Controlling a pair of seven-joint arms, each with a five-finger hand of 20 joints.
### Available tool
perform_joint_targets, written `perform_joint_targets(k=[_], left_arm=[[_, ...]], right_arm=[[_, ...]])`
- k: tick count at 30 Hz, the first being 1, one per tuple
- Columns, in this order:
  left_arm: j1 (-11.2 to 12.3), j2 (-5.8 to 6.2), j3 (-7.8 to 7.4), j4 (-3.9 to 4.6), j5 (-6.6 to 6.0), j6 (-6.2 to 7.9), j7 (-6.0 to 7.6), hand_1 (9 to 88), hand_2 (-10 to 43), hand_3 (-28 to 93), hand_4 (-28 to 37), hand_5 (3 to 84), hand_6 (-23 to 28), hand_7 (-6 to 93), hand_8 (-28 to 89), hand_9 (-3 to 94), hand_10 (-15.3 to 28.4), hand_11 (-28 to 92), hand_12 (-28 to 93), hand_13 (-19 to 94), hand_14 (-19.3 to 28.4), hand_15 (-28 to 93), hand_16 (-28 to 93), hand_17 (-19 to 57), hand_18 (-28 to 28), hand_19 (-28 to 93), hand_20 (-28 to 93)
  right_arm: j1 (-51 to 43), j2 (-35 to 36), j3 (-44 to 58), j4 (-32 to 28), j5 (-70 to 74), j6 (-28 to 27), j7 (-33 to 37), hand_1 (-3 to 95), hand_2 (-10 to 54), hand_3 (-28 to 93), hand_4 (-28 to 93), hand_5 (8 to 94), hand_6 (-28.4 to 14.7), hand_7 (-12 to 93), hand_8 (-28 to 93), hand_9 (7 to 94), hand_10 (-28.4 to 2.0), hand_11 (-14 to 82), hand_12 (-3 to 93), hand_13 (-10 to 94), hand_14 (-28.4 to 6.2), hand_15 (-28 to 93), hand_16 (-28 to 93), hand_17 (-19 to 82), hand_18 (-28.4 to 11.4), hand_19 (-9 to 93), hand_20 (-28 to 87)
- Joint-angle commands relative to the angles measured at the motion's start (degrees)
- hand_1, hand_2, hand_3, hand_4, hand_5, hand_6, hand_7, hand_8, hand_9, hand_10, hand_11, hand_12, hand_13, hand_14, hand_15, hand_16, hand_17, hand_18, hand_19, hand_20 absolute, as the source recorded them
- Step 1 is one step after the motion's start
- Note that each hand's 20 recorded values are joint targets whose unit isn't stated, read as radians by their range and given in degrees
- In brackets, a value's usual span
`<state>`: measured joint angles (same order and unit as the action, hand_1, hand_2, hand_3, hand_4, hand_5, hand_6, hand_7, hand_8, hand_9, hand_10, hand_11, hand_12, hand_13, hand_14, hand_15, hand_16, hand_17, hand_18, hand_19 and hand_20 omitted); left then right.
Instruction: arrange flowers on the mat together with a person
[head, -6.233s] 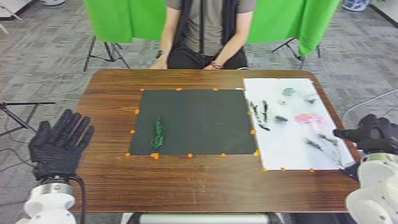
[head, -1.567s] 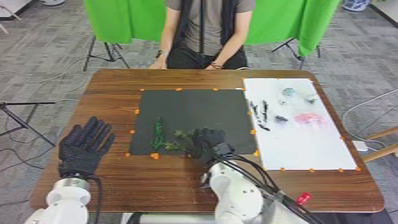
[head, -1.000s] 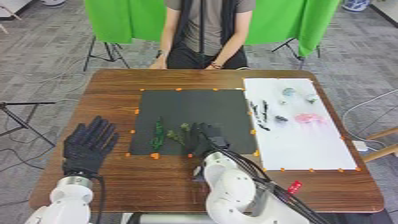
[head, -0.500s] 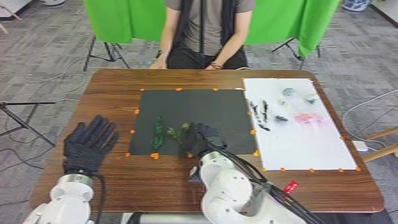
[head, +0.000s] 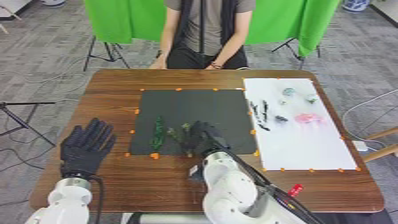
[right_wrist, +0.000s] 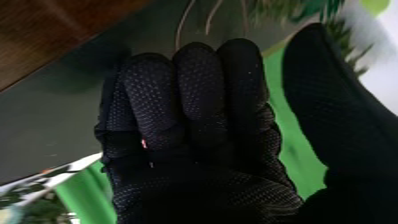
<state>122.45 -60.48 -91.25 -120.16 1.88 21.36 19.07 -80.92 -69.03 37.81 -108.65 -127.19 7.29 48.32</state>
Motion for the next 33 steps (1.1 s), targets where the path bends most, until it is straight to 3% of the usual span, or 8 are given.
perform_joint_targets(k=[1,8,12,17,20,22,27,33], left_arm=[[3.18,-1.32,-1.46,-1.03,0.05,-1.22,2.52,32.0,14.3,76,-28.3,51.9,9.4,13.1,-11,46.7,14.7,21,7,35,16.7,34,-9,-4.8,16.0,43,7],[5.02,-1.57,-3.23,-2.47,2.1,-1.19,3.81,30.6,15.0,76,-28.3,51.7,9.3,13.1,-10,46.4,15.0,21,7,35,16.6,34,-9,-4.8,16.0,43,7],[5.68,-1.35,-4.2,-2.75,1.45,-0.95,4.83,25.6,19.3,73,-28.3,51.7,9.4,12.9,-10,46.3,15.2,20,7,35,16.7,34,-9,-4.8,16.0,42,7],[6.42,-1.67,-5.24,-3.06,2.24,-0.95,5.19,25.2,19.2,74,-28.3,51.6,9.5,12.5,-10,46.3,15.2,20,7,34,16.8,34,-8,-4.9,16.0,42,7],[6.29,-1.36,-5.8,-2.47,1.4,-1.46,6.24,25.7,18.7,74,-28.3,51.6,9.5,12.4,-10,46.4,15.2,20,7,34,16.6,33,-9,-4.9,15.9,42,7],[5.26,-0.48,-6.09,-1.91,-0.77,-1.45,7.84,24.2,21.4,69,-28.3,51.6,9.6,12.2,-10,46.4,15.2,20,7,34,16.6,33,-8,-4.9,15.9,42,7],[5.17,-0.37,-6.42,-1.5,3.87,-1.29,6.68,29.4,22.8,57,-28.3,51.5,9.5,11.4,-10,46.3,15.0,19,6,34,16.7,32,-8,-4.9,16.1,42,7],[4.65,-0.01,-4.57,-1.59,4.73,-1.08,6.45,27.6,22.2,60,-28.3,49.3,8.9,10.8,-10,42.5,13.9,17,6,33,16.1,30,-8,-5.1,16.1,42,7]], right_arm=[[-5.6,8.61,12.14,-4.54,13.11,5.68,-18.33,39.8,-9.4,73,-23,60.3,-3.3,63,14,65.8,-18.3,53.3,34.1,54,-19.8,70,24,19,-26.6,74,22],[-15.53,16.32,30.66,-8.59,36.7,7.93,-37.87,37.9,0.7,76,-27,55.1,-3.3,63,7,62.4,-16.6,48.5,29.0,51,-16.3,64,21,16,-22.2,65,19],[-24.46,18.96,42.06,-12.88,47.16,8.5,-39.07,35.5,4.0,77,-27,58.3,-3.2,51,5,63.7,-16.1,38.8,26.0,52,-15.3,58,21,15,-21.9,61,21],[-36.56,17.69,55.73,-16.89,56.83,7.22,-38.88,28.9,8.5,81,-25,57.7,-3.5,37,-10,61.3,-17.0,26.8,22.1,51,-14.8,44,19,13,-21.8,53,18],[-39.64,16.4,59.73,-16.27,61.29,7.92,-41.27,26.2,9.0,81,-24,53.8,-3.8,29,-15,55.9,-16.1,16.8,18.3,48,-14.9,30,19,13,-21.1,47,15],[-40.48,15.52,61.07,-16.48,66.1,10.67,-40.73,25.7,9.3,81,-24,52.8,-3.8,27,-15,54.8,-15.9,15.0,17.7,47,-14.8,27,19,13,-21.0,46,14],[-42.45,13.58,64.24,-15.84,73.69,7.96,-46.27,23.7,9.8,81,-24,52.2,-3.8,25,-14,52.7,-15.3,12.3,16.3,45,-15.1,18,19,13,-19.7,42,12],[-44.25,12.39,67.25,-16.15,74.56,2.95,-47.61,20.7,9.3,81,-25,48.4,-3.6,20,-13,46.4,-13.8,6.2,13.7,37,-14.3,11,18,12,-18.2,35,11]])
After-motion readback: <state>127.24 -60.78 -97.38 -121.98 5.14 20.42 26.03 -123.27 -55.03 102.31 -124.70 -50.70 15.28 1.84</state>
